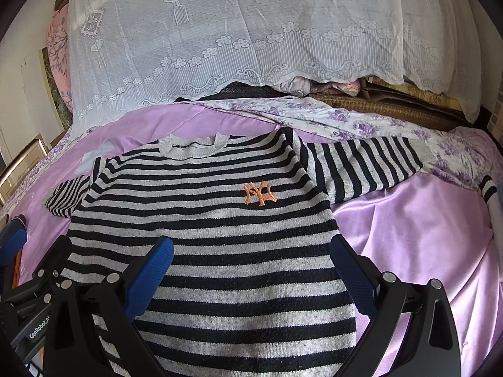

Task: Fold small clothes
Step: 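Move the right tool to a sleeve cuff and close on it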

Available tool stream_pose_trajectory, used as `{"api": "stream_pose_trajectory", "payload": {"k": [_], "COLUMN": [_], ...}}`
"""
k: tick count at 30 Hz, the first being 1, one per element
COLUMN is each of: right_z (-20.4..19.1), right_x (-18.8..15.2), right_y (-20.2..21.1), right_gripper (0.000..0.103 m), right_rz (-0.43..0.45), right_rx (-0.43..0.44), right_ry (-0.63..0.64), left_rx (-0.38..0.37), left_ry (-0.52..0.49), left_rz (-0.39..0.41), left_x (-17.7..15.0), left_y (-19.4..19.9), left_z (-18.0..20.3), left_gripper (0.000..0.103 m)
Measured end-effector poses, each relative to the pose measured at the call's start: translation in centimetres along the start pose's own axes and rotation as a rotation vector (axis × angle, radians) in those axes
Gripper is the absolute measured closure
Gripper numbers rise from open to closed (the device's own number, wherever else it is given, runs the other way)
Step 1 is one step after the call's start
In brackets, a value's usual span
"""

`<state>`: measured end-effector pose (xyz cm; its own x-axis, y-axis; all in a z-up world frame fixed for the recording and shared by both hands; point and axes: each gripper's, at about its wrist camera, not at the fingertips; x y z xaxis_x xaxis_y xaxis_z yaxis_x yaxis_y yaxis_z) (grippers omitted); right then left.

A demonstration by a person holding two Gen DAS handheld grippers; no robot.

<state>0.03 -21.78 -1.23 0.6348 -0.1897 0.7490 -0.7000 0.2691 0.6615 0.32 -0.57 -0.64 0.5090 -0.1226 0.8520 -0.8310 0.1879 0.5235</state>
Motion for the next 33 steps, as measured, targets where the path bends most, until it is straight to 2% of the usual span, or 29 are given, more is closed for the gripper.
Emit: {"api": "stream_pose_trajectory", "payload": {"k": [5, 9, 11, 15, 20, 23, 26, 28, 30, 33], "right_z": [2.7, 5.0, 6.5, 11.1, 17.3, 20.9, 23.5, 25.1, 26.4, 28.1], "right_x": [0.2, 0.5, 0.7, 0.8, 1.8, 2.3, 3.7, 4.6, 4.9, 4.9], "right_y": [-2.5, -3.7, -4.2, -5.6, -8.4, -9.0, -9.5, -10.4, -11.6, -14.0], "right_gripper": [0.003, 0.003, 0.003, 0.003, 0.003, 0.005, 0.013, 0.025, 0.035, 0.039], "right_rz": [-0.075, -0.062, -0.034, 0.022, -0.036, 0.005, 0.055, 0.071, 0.048, 0.001], "right_rx": [0.060, 0.064, 0.114, 0.264, 0.283, 0.293, 0.267, 0.274, 0.276, 0.278], "right_ry": [-0.112, -0.163, -0.187, -0.356, -0.555, -0.629, -0.634, -0.646, -0.682, -0.744], "left_rx": [-0.011, -0.027, -0.016, -0.009, 0.005, -0.017, -0.098, -0.097, -0.095, -0.103], "left_ry": [-0.040, -0.068, -0.078, -0.108, -0.162, -0.162, -0.163, -0.200, -0.221, -0.218], "left_rz": [-0.001, -0.026, -0.047, -0.104, -0.148, -0.191, -0.235, -0.234, -0.229, -0.241], "left_x": [-0.3, -0.6, -0.9, -1.8, -2.8, -2.4, -0.8, 0.9, 2.6, 4.8], "left_y": [-0.2, -0.8, -1.4, -2.9, -4.3, -4.9, -5.6, -6.2, -7.4, -10.3], "left_z": [1.0, 1.7, 2.0, 2.8, 4.1, 4.6, 6.2, 8.2, 10.3, 13.1], "left_gripper": [0.004, 0.004, 0.004, 0.004, 0.004, 0.004, 0.004, 0.004, 0.004, 0.004]}}
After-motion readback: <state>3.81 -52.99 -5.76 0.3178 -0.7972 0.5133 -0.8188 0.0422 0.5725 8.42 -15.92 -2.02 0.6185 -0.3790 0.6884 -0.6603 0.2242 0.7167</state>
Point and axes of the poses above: each gripper's, at about its wrist camera, not at the fingertips, and y roughly against the way its jaws point, z to its right, x to its top, and after that the axes turned 10 degrees about -x, right-handed
